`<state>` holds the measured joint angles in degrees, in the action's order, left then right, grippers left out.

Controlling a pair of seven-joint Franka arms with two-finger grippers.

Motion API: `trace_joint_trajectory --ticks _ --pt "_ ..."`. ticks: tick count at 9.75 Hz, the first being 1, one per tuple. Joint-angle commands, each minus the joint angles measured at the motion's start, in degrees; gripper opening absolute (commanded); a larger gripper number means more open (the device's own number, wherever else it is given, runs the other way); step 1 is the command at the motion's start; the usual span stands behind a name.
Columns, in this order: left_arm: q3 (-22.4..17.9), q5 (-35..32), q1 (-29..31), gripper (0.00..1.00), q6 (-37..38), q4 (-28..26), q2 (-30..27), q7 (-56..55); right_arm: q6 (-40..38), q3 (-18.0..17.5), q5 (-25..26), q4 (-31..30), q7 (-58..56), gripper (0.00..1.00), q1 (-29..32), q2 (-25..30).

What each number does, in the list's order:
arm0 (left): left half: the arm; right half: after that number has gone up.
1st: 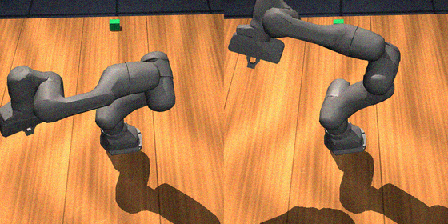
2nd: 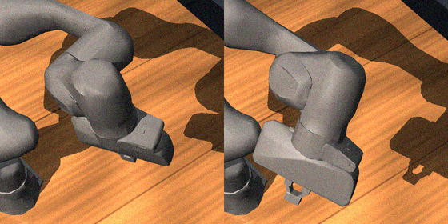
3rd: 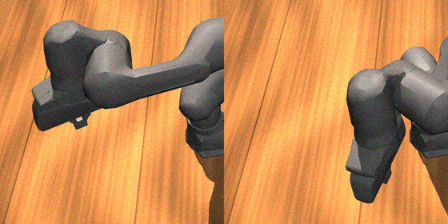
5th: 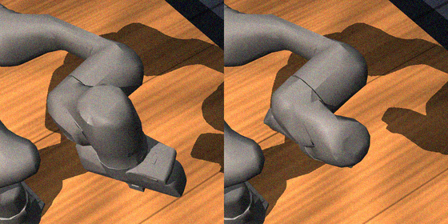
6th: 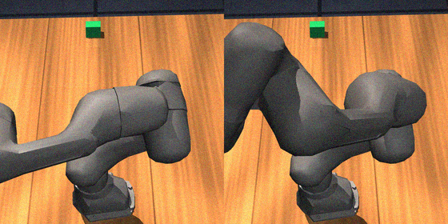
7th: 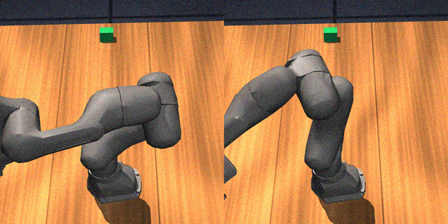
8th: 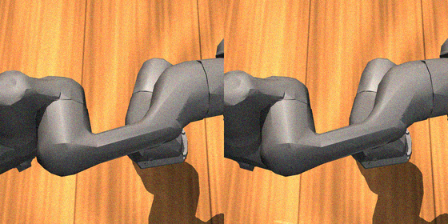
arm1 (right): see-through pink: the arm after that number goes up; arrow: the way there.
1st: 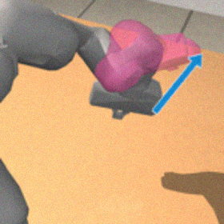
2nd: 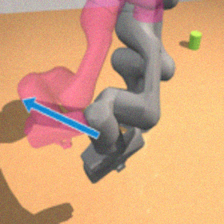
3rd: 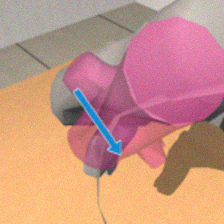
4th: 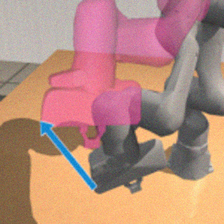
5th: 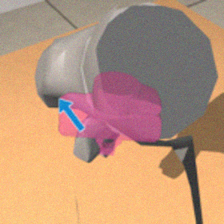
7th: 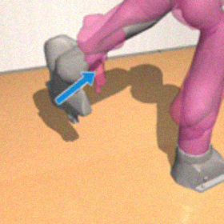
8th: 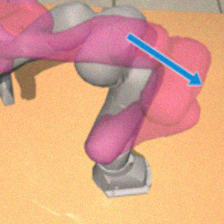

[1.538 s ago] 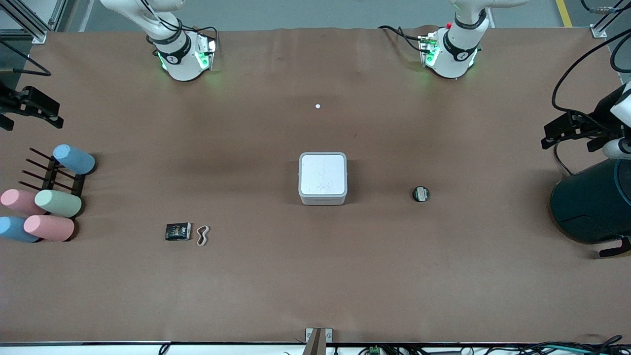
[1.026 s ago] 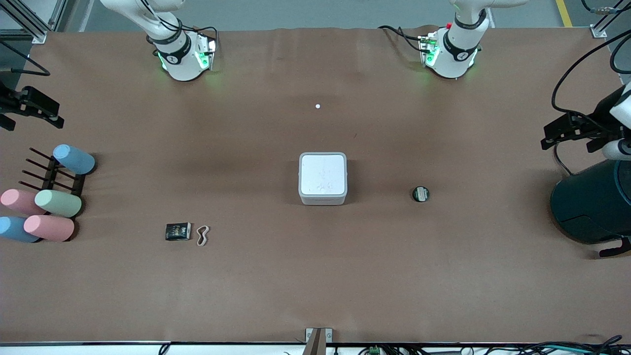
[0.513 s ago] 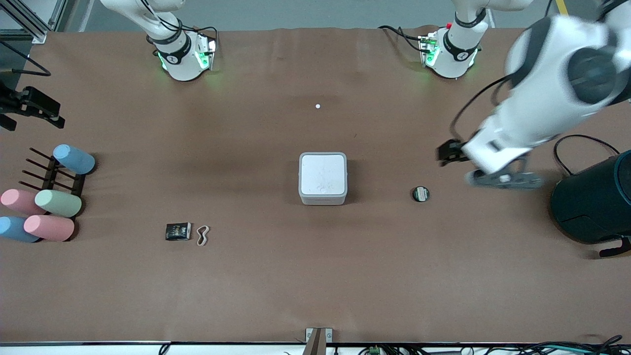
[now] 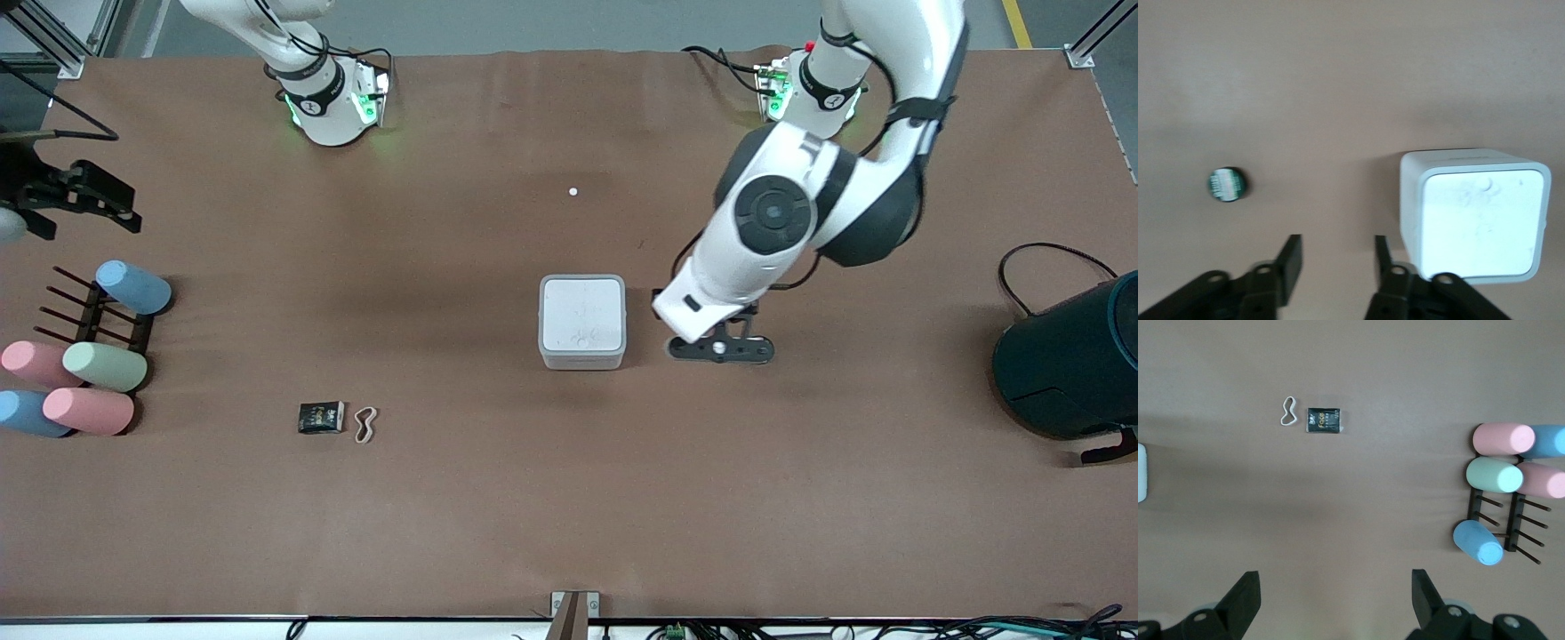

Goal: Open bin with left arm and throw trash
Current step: 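Reach the left gripper to the white bin's lid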

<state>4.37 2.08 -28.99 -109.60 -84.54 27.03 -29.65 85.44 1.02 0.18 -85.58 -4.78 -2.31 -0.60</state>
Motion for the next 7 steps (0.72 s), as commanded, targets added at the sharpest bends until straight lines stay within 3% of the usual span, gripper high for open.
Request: trace_joint_trajectory --ticks 1,7 --pt "0.0 0.4 -2.3 0.0 -3.7 1.4 5.5 -4.7 3.0 0.0 -2.6 -1.2 1.2 1.0 -0.8 -1.1" --pt "1.6 0.6 -5.0 0.0 -10.4 4.3 8.7 -5.9 15.1 0.0 -2.6 -1.0 6.7 0.97 -8.1 -12.1"
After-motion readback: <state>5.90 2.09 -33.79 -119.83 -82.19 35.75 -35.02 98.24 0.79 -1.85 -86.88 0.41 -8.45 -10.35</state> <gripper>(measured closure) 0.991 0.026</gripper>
